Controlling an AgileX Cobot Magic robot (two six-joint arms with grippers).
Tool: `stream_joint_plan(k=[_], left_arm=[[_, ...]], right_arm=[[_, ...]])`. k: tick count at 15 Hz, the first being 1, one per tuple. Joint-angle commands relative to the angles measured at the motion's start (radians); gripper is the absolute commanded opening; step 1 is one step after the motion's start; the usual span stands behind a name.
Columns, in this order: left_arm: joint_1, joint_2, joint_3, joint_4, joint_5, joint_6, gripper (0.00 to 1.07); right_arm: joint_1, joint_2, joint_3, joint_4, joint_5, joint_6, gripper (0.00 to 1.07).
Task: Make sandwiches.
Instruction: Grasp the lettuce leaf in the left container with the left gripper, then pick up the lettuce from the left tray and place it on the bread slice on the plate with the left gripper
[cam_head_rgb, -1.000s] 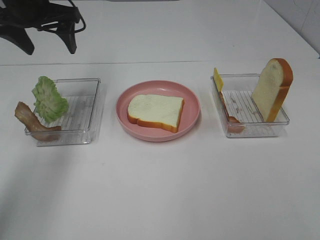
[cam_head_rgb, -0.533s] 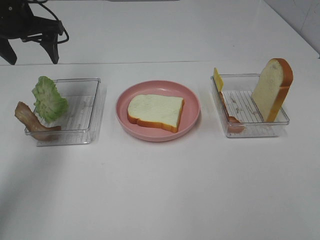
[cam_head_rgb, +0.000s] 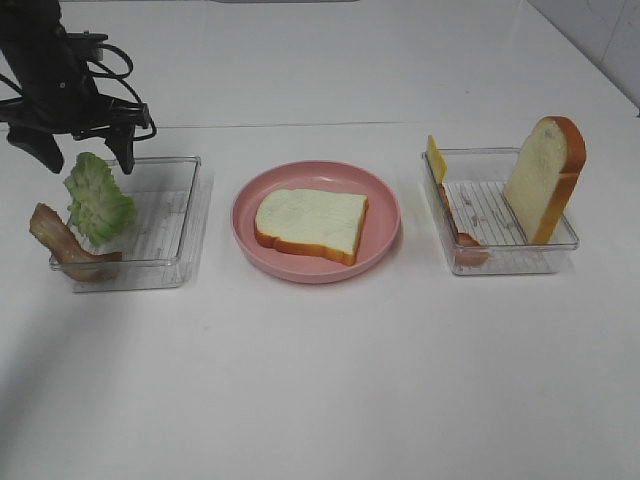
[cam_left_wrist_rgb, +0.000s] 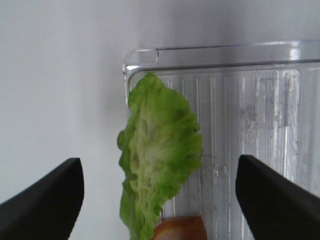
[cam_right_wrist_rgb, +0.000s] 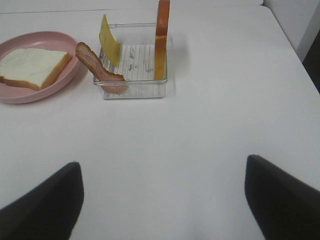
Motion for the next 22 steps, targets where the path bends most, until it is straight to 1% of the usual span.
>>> stream_joint_plan(k=[1,4,7,8,9,12,13,16,18,19,22], left_arm=[[-0.001,0.014,0.0,0.01,-0.011,-0.007,0.73],[-0.001,0.036,0.0,0.01,-0.004,0.003,0.72],[-0.001,0.036,0.0,0.01,-0.007,0.003,0.57],[-0.001,0.036,0.0,0.01,-0.008,0.003,0.45],[-0.001,0.036,0.0,0.01,-0.008,0.003,0.4],[-0.001,0.036,0.0,0.01,-0.008,0.003,0.11],[-0.001,0.034,0.0,0.005,-0.003,-0.012,0.0],[-0.001,-0.001,-0.002,-0.021,-0.004,-0.011,0.0],[-0.001,-0.022,-0.021,-0.047,0.003,0.002,0.0],[-0.002,-0.039,-0.051,-0.074,0.012,0.008,0.0],[-0.002,-0.081,-0.101,-0.223,-0.013,0.03,0.0]], right_arm=[[-0.008,-0.011,0.001,0.001,-0.006,-0.007,0.83],[-0.008,-0.011,0.001,0.001,-0.006,-0.007,0.83],[-0.008,-0.011,0.001,0.001,-0.006,-0.007,0.83],[-0.008,-0.011,0.001,0.001,-0.006,-0.007,0.83],[-0.008,-0.011,0.001,0.001,-0.006,-0.007,0.83],[-0.008,-0.011,0.001,0.001,-0.006,-0.007,0.83],[-0.008,-0.011,0.001,0.001,-0.006,-0.007,0.83],[-0.008,-0.011,0.001,0.001,-0.006,-0.007,0.83],[-0.008,-0.011,0.001,0.001,-0.006,-0.007,0.83],[-0.008,-0.011,0.001,0.001,-0.006,-0.007,0.83],[-0.008,-0.011,0.001,0.001,-0.006,-0.007,0.83]])
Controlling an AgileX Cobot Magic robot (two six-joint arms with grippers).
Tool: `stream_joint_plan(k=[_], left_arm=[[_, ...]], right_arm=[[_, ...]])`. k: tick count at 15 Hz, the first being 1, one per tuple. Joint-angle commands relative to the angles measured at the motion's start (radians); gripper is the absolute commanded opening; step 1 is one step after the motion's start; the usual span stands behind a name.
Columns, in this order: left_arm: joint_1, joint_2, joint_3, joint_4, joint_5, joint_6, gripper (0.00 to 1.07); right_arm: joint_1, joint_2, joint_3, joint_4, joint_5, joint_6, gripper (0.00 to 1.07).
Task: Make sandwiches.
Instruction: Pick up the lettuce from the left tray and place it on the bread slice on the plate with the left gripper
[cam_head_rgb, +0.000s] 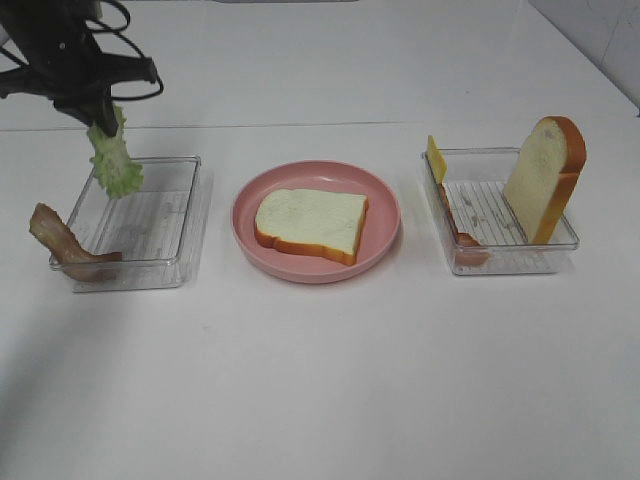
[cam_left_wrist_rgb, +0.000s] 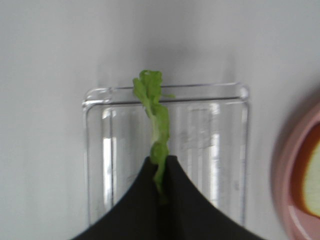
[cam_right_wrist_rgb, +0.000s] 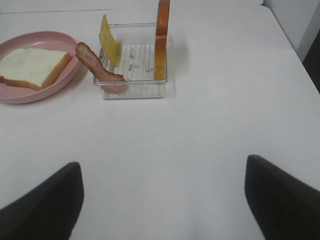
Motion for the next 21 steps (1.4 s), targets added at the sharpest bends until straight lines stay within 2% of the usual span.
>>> stream_joint_plan(k=[1,2,3,4,5,6,8,13,18,20,21], left_arm=[[-0.007,-0.039,-0.059,-0.21,-0.033,0.037,0.0],[-0.008,-0.039,-0.065,-0.251,-0.039,0.056,0.0],[-0.023,-0.035,-0.066,-0.491,-0.065,0.175,0.0],[-0.026,-0.033,-0.066,-0.535,-0.069,0.2,0.0],[-0.047,-0.018,-0.066,-0.671,-0.074,0.278,0.0],[-0.064,-0.007,-0.065,-0.728,-0.081,0.315,0.0],[-0.099,0.015,-0.065,-0.781,-0.091,0.344,0.0],[-0.219,0.104,-0.065,-0.81,-0.121,0.366,0.0],[-0.254,0.188,-0.065,-0.783,-0.109,0.362,0.0],[-0.254,0.193,-0.065,-0.707,-0.105,0.296,0.02],[-0.254,0.193,-0.065,-0.658,-0.108,0.267,0.08]], right_arm=[[-0.008,-0.011,0.001,0.001,-0.006,-0.007,0.83],[-0.008,-0.011,0.001,0.001,-0.006,-0.007,0.83],[-0.008,-0.011,0.001,0.003,-0.006,-0.007,0.83],[-0.008,-0.011,0.001,0.004,-0.006,-0.007,0.83],[-0.008,-0.011,0.001,0.005,-0.006,-0.007,0.83],[-0.008,-0.011,0.001,0.005,-0.006,-0.007,0.83],[-0.008,-0.011,0.001,0.005,-0.006,-0.007,0.83],[-0.008,-0.011,0.001,0.005,-0.006,-0.007,0.83],[-0.008,-0.011,0.001,0.005,-0.006,-0.007,0.83],[-0.008,-0.011,0.001,0.005,-0.006,-0.007,0.83],[-0.008,-0.011,0.001,0.005,-0.006,-0.007,0.83]])
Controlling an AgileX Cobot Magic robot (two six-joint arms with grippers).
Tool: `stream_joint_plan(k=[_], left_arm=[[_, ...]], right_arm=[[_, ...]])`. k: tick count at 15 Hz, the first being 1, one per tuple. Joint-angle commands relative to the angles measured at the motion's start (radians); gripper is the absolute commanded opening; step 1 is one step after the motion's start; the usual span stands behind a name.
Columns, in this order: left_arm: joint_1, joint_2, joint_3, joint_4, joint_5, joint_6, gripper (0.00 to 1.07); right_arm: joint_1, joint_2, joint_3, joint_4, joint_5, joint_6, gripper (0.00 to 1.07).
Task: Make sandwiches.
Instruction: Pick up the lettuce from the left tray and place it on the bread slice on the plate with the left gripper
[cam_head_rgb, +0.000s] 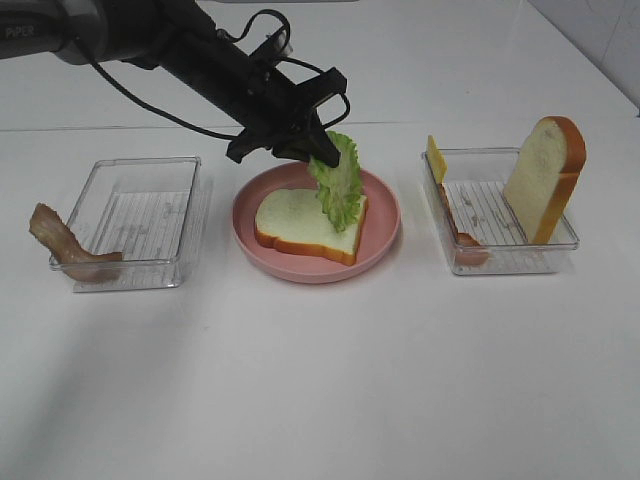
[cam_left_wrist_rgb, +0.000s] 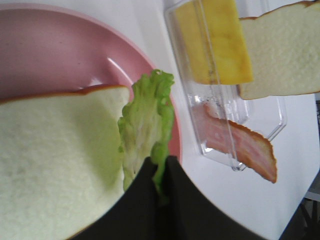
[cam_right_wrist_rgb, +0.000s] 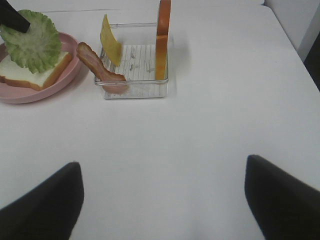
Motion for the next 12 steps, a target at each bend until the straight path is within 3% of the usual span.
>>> stream_joint_plan(k=[1,7,9,11,12], left_arm=[[-0.005,0.001,-0.004,0.091,0.002,-0.051,0.15],[-0.005,-0.002,-0.004,0.13,0.002,-0.033,0.81],[-0.002,-0.018,-0.005,0.172,0.003,-0.031,0.83],[-0.002,-0.061,-0.005,0.284,0.005,-0.035,0.83],[-0.002,-0.113,-0.005,0.365,0.024,-0.094,0.83]], right_arm=[[-0.008,-0.011,0.001,0.002,-0.006,-0.007,0.83],[-0.008,-0.011,0.001,0.002,-0.006,-0.007,0.83],[-0.008,-0.011,0.001,0.002,-0.006,-0.007,0.83],[-0.008,-0.011,0.001,0.002,-0.006,-0.007,0.83],[-0.008,-0.011,0.001,0.002,-0.006,-0.007,0.83]])
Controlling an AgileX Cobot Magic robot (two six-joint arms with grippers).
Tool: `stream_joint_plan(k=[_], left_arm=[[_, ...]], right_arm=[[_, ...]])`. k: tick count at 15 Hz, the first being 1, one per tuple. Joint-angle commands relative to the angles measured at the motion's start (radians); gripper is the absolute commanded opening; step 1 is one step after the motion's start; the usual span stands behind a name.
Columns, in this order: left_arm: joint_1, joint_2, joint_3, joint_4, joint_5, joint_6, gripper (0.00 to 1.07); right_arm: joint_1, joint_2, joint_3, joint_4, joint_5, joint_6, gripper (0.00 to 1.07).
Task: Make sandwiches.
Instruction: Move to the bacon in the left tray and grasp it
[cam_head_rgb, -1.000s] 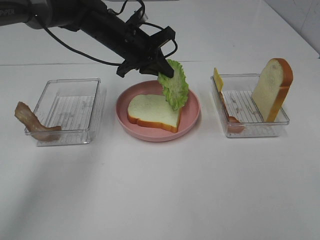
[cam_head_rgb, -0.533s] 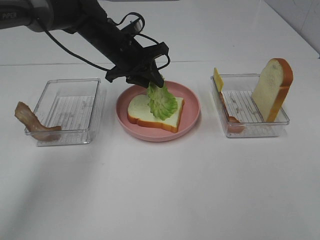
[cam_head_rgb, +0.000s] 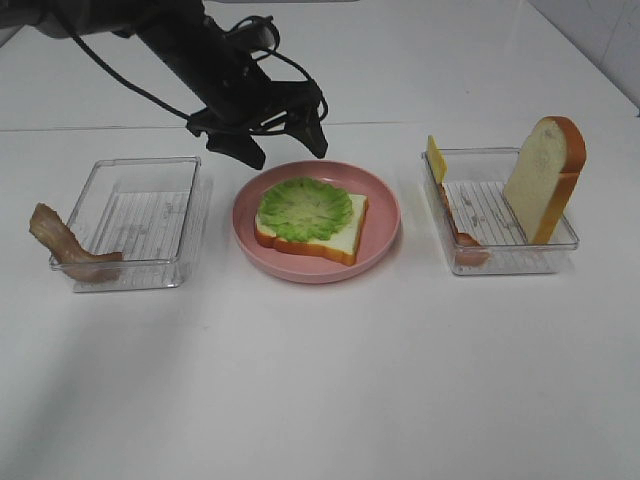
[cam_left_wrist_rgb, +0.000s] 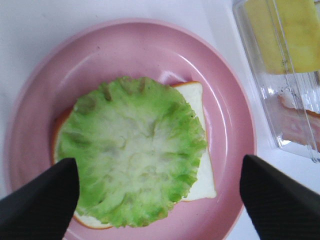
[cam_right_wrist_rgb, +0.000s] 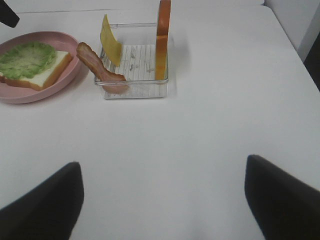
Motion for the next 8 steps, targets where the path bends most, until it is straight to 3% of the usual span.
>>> stream_joint_plan(k=[1,8], left_arm=[[-0.003,-0.064,-0.005,0.087,0.026,-0.068,0.83],[-0.003,-0.21,-0.005,0.323,0.278,-0.192,0.81]], right_arm=[[-0.008,-0.011,0.001,0.002,-0.006,-0.007,0.83],[-0.008,-0.011,0.001,0.002,-0.006,-0.007,0.83]])
